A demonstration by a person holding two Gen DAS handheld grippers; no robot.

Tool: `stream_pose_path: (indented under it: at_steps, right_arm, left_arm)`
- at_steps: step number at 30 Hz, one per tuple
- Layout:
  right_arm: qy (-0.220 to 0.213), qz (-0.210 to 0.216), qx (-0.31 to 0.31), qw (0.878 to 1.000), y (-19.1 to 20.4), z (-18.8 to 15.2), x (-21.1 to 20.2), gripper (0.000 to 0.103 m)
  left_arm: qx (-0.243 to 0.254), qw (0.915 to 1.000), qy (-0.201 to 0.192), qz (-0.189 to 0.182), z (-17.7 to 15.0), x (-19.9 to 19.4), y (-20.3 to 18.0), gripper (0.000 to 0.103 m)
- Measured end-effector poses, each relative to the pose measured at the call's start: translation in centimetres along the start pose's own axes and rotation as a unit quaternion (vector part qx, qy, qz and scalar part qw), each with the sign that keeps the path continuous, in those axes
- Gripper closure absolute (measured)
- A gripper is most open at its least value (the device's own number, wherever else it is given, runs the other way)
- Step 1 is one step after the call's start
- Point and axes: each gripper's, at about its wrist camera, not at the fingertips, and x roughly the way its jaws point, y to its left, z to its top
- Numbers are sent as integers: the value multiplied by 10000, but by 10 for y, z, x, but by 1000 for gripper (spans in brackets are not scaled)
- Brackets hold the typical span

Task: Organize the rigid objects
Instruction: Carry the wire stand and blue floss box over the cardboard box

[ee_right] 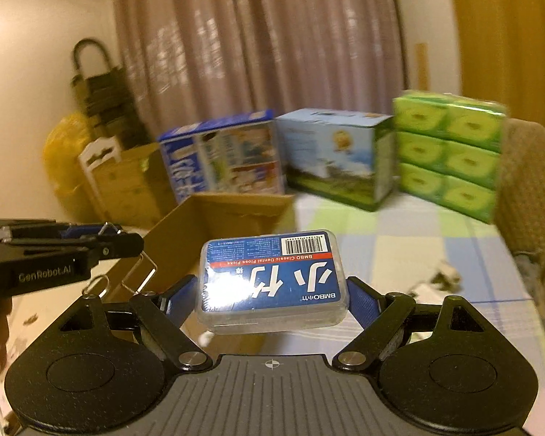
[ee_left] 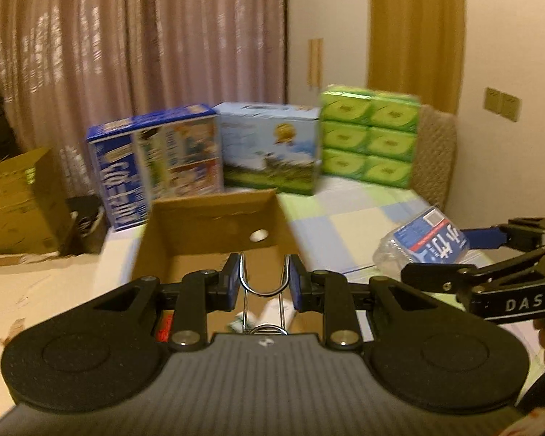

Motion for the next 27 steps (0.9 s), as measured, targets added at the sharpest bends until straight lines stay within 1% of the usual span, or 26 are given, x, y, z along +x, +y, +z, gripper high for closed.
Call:
stream_pose_path:
  at_steps: [5, 10, 15, 18, 22, 27]
  right_arm:
    - [194, 221, -231, 9993, 26, 1, 28, 20]
    - [377, 327, -488, 9976, 45, 0, 51, 20]
    - [533, 371, -687, 9955, 54, 2, 78, 20]
    - [635, 378, -887, 9933, 57, 3, 95, 20]
    - [747, 315, -1306, 9881, 59, 2, 117, 20]
    - [815, 277, -1583, 9836, 54, 6, 143, 20]
  left_arm:
    - [-75, 9998, 137, 127, -10, 0, 33, 80]
    - [-105, 9994, 265, 172, -17, 9, 52, 80]
    - [-147, 9991, 382, 129, -20, 22, 64, 80]
    - [-128, 9988, 452, 113, -19, 36, 71, 80]
    - [-57, 9984, 546, 93, -13, 60, 77, 80]
    - [-103, 9977, 673, 25, -6, 94, 84, 80]
